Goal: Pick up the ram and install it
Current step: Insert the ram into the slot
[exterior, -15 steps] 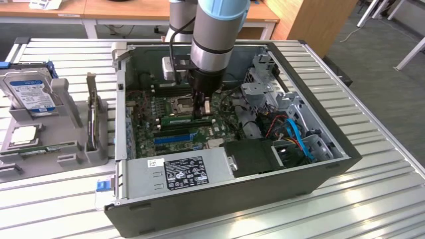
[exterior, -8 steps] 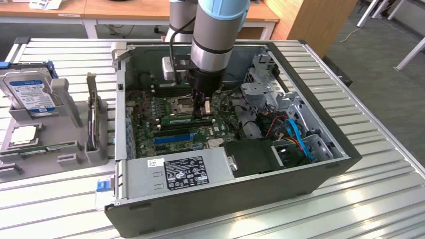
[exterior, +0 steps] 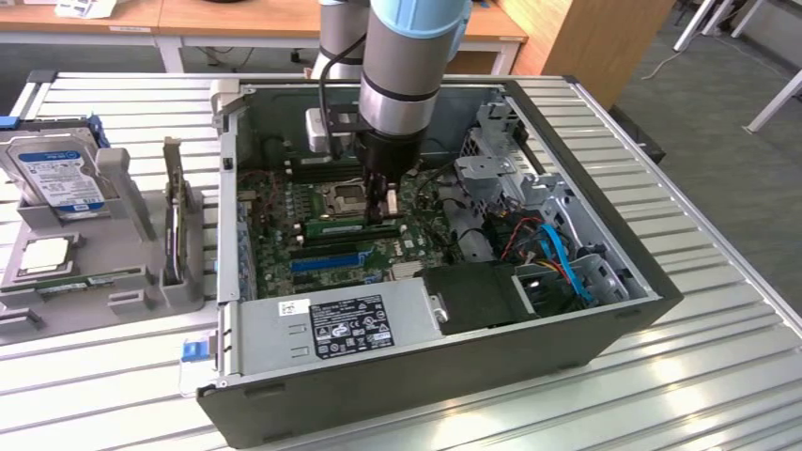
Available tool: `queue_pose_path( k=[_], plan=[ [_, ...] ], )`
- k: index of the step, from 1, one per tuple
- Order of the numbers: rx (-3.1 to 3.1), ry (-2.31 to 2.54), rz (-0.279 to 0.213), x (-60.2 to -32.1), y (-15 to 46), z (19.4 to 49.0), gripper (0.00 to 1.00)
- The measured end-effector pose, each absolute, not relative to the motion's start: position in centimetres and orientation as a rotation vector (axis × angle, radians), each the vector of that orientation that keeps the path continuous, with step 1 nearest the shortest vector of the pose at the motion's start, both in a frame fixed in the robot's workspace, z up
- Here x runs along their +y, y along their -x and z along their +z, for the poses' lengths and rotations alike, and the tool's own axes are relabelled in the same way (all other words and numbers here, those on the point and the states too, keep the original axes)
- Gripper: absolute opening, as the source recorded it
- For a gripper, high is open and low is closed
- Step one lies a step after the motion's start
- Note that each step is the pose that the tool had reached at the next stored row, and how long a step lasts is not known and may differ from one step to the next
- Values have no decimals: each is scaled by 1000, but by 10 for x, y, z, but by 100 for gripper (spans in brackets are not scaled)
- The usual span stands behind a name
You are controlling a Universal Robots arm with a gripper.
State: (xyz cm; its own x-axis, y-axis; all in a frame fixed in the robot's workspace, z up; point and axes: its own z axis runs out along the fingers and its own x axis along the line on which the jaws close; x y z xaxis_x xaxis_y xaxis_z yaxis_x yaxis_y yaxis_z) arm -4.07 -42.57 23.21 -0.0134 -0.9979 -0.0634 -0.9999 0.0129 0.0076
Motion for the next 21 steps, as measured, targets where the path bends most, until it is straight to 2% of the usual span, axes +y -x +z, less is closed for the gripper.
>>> queue_pose_path(
  k=[21],
  plan=[
    [2203, 2175, 69, -426, 44, 232, 11]
  ],
)
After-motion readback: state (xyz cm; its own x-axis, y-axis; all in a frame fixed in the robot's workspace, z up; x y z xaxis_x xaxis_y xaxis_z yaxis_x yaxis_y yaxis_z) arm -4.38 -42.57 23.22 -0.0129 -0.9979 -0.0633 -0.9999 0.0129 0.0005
